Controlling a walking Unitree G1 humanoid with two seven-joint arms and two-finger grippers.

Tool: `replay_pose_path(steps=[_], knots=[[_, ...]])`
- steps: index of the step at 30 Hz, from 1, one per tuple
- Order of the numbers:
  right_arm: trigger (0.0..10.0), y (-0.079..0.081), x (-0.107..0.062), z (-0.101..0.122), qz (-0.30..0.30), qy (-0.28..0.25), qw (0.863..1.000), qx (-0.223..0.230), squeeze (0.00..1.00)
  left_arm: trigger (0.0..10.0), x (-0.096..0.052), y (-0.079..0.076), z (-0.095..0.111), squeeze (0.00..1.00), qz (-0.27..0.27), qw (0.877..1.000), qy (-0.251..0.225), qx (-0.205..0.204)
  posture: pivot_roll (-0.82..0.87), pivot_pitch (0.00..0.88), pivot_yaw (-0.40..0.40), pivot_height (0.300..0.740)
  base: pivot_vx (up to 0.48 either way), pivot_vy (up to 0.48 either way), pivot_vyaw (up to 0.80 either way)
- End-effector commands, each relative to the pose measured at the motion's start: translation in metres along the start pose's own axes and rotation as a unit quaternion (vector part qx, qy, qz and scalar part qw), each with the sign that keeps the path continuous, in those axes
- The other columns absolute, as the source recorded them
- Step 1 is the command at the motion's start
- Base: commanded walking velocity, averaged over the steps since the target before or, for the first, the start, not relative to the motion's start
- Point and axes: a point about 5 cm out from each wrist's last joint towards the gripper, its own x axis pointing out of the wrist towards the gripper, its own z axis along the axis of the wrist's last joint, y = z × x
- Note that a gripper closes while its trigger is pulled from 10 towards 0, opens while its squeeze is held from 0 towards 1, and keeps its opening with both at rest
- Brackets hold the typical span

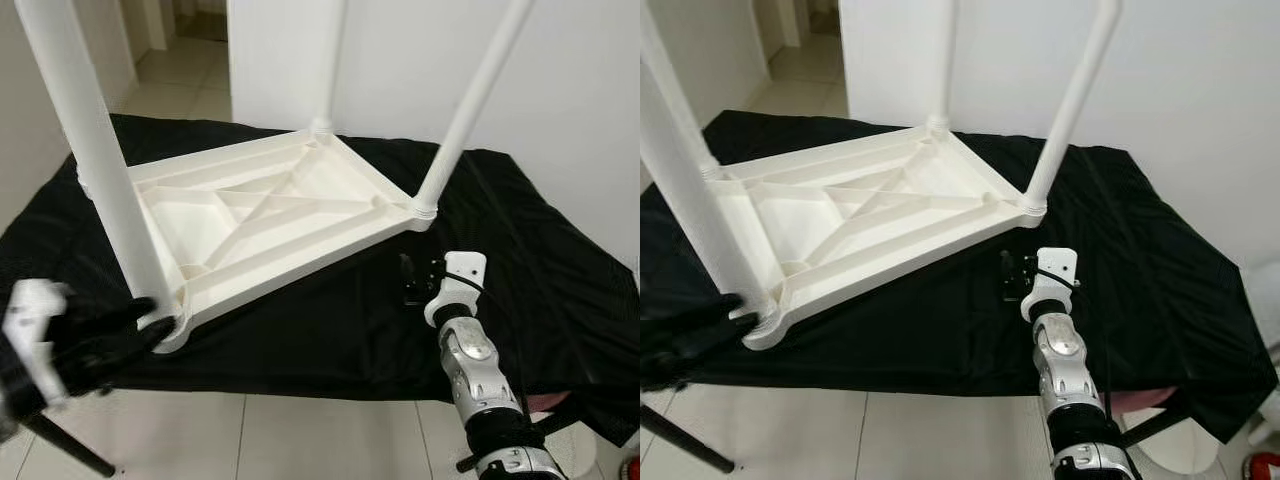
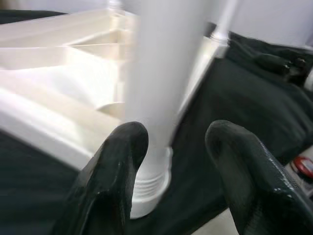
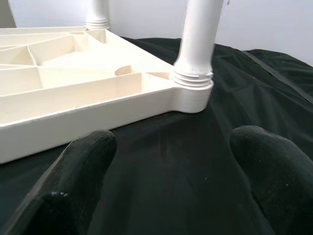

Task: Building children table

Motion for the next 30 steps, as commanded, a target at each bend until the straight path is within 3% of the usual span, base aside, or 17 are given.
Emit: replay_pose_path(steps=[1,5,12,14,15,17,18,21,24,25,26,30], knots=[[10.0,-0.001,0.000,-0.003,0.000,0.005,1.000,-0.001,0.00,10.0,-0.009,0.003,-0.002,0.00,-0.023,1.000,0.014,-0.010,0.14,0.000,-0.099,0.740,0.000,0.000,0.00],[10.0,0.001,0.000,-0.004,0.007,0.006,1.000,-0.003,0.00,10.0,-0.025,0.022,-0.008,0.00,0.040,0.999,0.025,-0.005,0.13,0.000,-0.110,0.740,0.000,0.000,0.00],[10.0,0.004,-0.001,-0.004,0.015,0.005,1.000,-0.003,0.00,10.0,-0.021,0.035,-0.010,0.00,0.086,0.996,0.019,-0.008,0.13,0.000,-0.114,0.740,0.000,0.000,0.00],[10.0,0.008,-0.001,-0.005,0.022,0.006,1.000,-0.002,0.00,10.0,0.010,0.044,-0.007,0.00,0.122,0.992,-0.001,0.016,0.12,0.000,-0.124,0.740,0.000,0.000,0.00],[10.0,0.008,-0.001,-0.005,0.022,0.006,1.000,-0.002,0.00,10.0,0.010,0.044,-0.007,0.00,0.122,0.992,-0.001,0.016,0.12,0.000,-0.124,0.740,0.000,0.000,0.00],[10.0,0.011,-0.001,-0.005,0.026,0.005,1.000,-0.002,0.00,10.0,0.037,0.045,-0.002,0.00,0.128,0.991,-0.018,0.037,0.11,0.000,-0.127,0.740,0.000,0.000,0.00],[10.0,0.011,-0.001,-0.005,0.026,0.005,1.000,-0.002,0.00,10.0,0.037,0.045,-0.002,0.00,0.128,0.991,-0.018,0.037,0.11,0.000,-0.127,0.740,0.000,0.000,0.00],[10.0,0.014,0.000,-0.002,0.031,0.001,1.000,-0.001,0.00,10.0,0.061,0.043,0.010,0.00,0.124,0.990,-0.038,0.063,0.09,0.000,-0.129,0.740,0.000,0.000,0.00],[10.0,0.015,0.000,-0.001,0.033,-0.001,0.999,-0.001,0.00,10.0,0.069,0.041,0.016,0.00,0.120,0.989,-0.050,0.073,0.09,0.000,-0.129,0.740,0.000,0.000,0.00],[10.0,0.017,-0.001,0.000,0.046,-0.004,0.999,-0.005,0.00,10.0,0.082,0.035,0.026,0.00,0.106,0.988,-0.068,0.090,0.08,0.000,-0.136,0.740,0.000,0.000,0.00],[10.0,0.017,-0.001,0.000,0.046,-0.004,0.999,-0.005,0.00,10.0,0.082,0.035,0.026,0.00,0.106,0.988,-0.068,0.090,0.08,0.000,-0.136,0.740,0.000,0.000,0.00],[10.0,0.025,-0.006,0.000,0.090,-0.003,0.996,-0.013,0.00,10.0,0.108,0.018,0.038,0.00,0.063,0.989,-0.087,0.102,0.07,0.000,-0.135,0.740,0.000,0.000,0.00]])
